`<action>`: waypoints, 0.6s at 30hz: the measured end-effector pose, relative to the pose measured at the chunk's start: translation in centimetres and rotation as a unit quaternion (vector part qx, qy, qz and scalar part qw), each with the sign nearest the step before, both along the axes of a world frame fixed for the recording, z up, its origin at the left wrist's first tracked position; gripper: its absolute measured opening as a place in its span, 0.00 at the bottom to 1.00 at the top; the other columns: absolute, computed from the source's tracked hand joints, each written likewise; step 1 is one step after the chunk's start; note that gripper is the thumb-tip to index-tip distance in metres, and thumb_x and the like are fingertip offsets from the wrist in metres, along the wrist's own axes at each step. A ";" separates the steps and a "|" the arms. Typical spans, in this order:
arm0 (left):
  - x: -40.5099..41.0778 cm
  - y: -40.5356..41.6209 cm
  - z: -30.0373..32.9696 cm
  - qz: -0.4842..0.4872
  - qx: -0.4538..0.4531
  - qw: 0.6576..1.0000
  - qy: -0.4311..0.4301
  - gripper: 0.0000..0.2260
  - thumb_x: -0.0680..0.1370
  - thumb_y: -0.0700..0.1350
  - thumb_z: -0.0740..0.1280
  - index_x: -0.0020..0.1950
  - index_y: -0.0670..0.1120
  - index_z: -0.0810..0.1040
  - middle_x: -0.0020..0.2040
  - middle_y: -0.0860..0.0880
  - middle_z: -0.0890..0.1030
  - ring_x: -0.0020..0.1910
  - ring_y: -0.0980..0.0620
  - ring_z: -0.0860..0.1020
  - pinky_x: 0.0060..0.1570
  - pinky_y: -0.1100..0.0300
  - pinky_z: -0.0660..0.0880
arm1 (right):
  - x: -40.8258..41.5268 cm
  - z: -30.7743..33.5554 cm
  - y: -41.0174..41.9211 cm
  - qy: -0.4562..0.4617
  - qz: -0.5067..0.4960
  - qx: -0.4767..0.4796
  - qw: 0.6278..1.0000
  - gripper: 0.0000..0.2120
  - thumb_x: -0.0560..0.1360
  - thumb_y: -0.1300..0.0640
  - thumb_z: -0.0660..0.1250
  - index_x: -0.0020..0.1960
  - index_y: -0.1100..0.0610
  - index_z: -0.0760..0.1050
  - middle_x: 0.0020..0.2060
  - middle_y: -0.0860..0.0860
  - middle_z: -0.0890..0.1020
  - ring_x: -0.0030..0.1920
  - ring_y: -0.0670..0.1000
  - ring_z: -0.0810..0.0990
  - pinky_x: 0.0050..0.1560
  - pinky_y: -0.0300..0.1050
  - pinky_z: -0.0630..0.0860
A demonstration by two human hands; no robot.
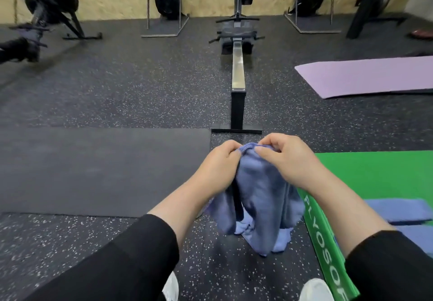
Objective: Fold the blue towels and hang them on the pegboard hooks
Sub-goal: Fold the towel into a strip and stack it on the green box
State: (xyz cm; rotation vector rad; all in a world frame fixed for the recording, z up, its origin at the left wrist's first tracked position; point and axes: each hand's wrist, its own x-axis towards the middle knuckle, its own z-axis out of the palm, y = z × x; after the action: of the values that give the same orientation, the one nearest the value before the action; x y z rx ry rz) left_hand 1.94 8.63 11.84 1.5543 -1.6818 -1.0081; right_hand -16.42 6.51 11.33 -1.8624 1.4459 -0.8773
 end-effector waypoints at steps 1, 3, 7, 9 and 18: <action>0.3 0.4 0.0 -0.013 -0.009 1.000 -0.015 0.06 0.82 0.50 0.62 0.49 0.52 0.77 0.42 0.58 0.80 0.42 0.59 0.75 0.40 0.64 0.69 | 0.1 0.2 0.3 -0.011 0.001 -0.007 1.000 0.07 0.78 0.53 0.71 0.41 0.49 0.79 0.34 0.46 0.83 0.35 0.43 0.75 0.43 0.45 0.73; 0.8 1.1 -0.6 -0.034 -0.029 0.997 -0.066 0.05 0.79 0.53 0.67 0.48 0.54 0.75 0.39 0.59 0.79 0.39 0.62 0.75 0.38 0.66 0.70 | 0.2 0.4 0.7 -0.027 0.002 -0.021 0.999 0.07 0.78 0.54 0.70 0.41 0.49 0.79 0.34 0.46 0.82 0.35 0.42 0.74 0.43 0.46 0.73; 1.4 1.1 -1.8 -0.028 -0.058 0.988 -0.142 0.04 0.79 0.43 0.63 0.51 0.52 0.72 0.45 0.52 0.81 0.46 0.47 0.78 0.50 0.51 0.76 | -0.1 0.3 0.4 -0.013 -0.009 -0.038 0.999 0.06 0.79 0.54 0.69 0.43 0.50 0.78 0.34 0.49 0.82 0.34 0.43 0.72 0.40 0.45 0.70; 1.9 0.5 -1.8 -0.010 -0.065 0.978 -0.196 0.06 0.79 0.41 0.61 0.51 0.51 0.73 0.46 0.49 0.81 0.47 0.44 0.77 0.50 0.47 0.75 | -0.5 0.3 -0.1 0.001 -0.029 -0.042 0.999 0.06 0.79 0.54 0.68 0.44 0.51 0.78 0.32 0.48 0.80 0.31 0.41 0.70 0.36 0.42 0.67; 3.4 -2.5 -1.0 0.048 -0.035 0.988 -0.139 0.14 0.79 0.50 0.65 0.35 0.49 0.70 0.30 0.52 0.74 0.32 0.54 0.71 0.32 0.59 0.65 | -1.2 0.1 -2.4 0.013 -0.029 0.004 0.999 0.05 0.77 0.49 0.71 0.48 0.49 0.79 0.27 0.45 0.77 0.29 0.45 0.69 0.33 0.42 0.65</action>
State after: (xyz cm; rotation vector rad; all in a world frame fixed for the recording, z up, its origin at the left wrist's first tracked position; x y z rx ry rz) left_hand 5.36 6.16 10.83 1.7751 -1.7869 -0.7004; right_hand -17.59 4.09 11.39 -1.8417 1.5243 -0.8768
